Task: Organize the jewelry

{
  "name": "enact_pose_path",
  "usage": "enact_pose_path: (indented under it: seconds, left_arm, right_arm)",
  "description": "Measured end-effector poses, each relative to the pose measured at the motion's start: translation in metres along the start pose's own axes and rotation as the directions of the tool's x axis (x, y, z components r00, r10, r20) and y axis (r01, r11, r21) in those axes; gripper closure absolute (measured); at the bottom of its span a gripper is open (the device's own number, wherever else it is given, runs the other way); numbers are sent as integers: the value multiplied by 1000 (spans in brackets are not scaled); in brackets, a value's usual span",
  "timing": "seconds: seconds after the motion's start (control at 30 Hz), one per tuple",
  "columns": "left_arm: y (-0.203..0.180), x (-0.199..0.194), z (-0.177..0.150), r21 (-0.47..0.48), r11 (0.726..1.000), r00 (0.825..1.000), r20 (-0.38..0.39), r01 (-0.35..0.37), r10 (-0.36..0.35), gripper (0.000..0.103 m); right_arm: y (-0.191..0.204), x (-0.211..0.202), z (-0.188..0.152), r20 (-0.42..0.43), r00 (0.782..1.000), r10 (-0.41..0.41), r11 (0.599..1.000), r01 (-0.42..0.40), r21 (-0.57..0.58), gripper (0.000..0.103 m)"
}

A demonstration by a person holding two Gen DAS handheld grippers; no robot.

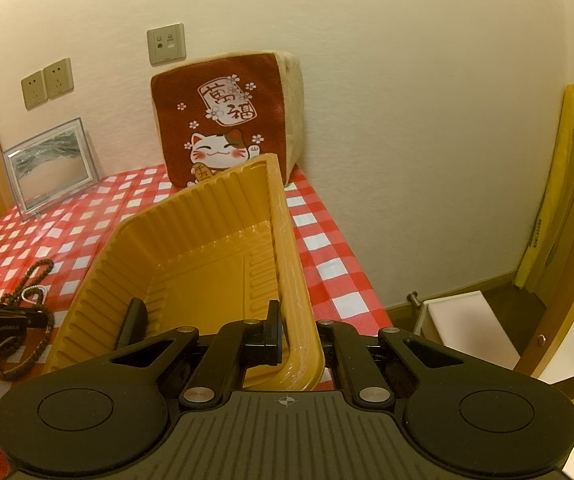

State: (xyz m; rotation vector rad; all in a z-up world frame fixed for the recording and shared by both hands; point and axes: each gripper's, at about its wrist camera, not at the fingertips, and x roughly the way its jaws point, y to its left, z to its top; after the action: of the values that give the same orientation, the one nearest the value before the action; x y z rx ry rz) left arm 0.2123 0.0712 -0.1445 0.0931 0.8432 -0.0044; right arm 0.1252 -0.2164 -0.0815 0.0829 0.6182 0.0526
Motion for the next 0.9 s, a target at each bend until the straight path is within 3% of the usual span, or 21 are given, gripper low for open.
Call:
enact_pose_path:
  seconds: [0.3, 0.5, 0.73, 0.9]
  left_arm:
    - [-3, -7, -4, 21, 1000, 1000, 11, -1, 0, 88]
    - [-8, -30, -5, 3, 999, 998, 42, 36, -37, 88]
    - [-22, -61, 6, -17, 993, 988, 99, 121, -118, 88]
    - [-48, -76, 19, 4, 976, 967, 134, 217, -216, 88]
  right_arm:
    - [0, 0, 0, 1, 1000, 0, 1000, 0, -1, 98]
    - [0, 0, 0, 2, 1000, 1, 1000, -1, -1, 98]
    - [2, -1, -1, 5, 1000, 6, 1000, -6, -4, 98]
    - [3, -2, -1, 8, 1000, 8, 1000, -8, -5, 98]
